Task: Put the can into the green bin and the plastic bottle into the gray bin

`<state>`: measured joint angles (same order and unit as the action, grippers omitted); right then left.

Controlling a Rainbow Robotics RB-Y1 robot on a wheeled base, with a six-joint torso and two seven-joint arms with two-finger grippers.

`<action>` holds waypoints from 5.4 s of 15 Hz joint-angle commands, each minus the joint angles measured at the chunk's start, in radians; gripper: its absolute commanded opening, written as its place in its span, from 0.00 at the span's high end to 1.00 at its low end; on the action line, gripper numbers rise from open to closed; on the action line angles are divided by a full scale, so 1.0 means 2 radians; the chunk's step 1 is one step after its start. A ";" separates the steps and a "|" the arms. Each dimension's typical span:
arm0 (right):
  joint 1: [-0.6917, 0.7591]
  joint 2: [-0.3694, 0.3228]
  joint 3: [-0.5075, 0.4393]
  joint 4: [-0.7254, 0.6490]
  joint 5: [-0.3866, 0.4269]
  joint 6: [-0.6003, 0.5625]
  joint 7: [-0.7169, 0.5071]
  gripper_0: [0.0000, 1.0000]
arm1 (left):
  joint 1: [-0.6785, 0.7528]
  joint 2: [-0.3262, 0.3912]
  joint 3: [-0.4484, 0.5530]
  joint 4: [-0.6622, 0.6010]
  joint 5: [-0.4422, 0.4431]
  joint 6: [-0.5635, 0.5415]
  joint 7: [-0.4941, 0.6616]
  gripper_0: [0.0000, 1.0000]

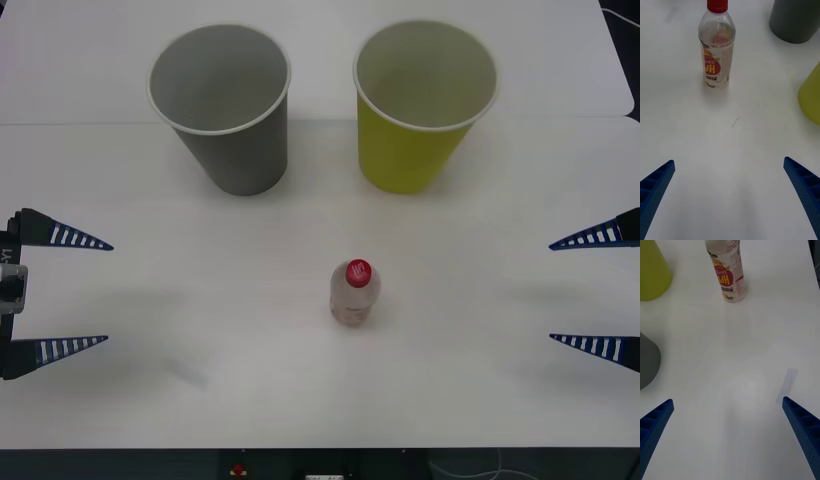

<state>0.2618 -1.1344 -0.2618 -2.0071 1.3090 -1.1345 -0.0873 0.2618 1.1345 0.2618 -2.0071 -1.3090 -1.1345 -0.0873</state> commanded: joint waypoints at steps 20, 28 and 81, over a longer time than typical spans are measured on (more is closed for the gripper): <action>-0.036 0.050 0.080 0.052 -0.028 0.021 0.061 0.00 | 0.000 0.000 0.000 0.000 0.000 0.000 0.000 0.00; -0.100 0.116 0.146 0.148 -0.046 0.022 0.160 0.00 | 0.000 0.000 0.000 0.000 0.000 0.000 0.000 0.00; -0.198 0.254 0.282 0.167 -0.002 0.098 0.034 1.00 | 0.000 0.000 0.000 0.000 0.000 0.000 0.000 0.00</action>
<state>-0.1384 -0.5957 0.2872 -1.6375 1.3059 -0.9693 0.0270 0.2618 1.1345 0.2618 -2.0071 -1.3090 -1.1345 -0.0873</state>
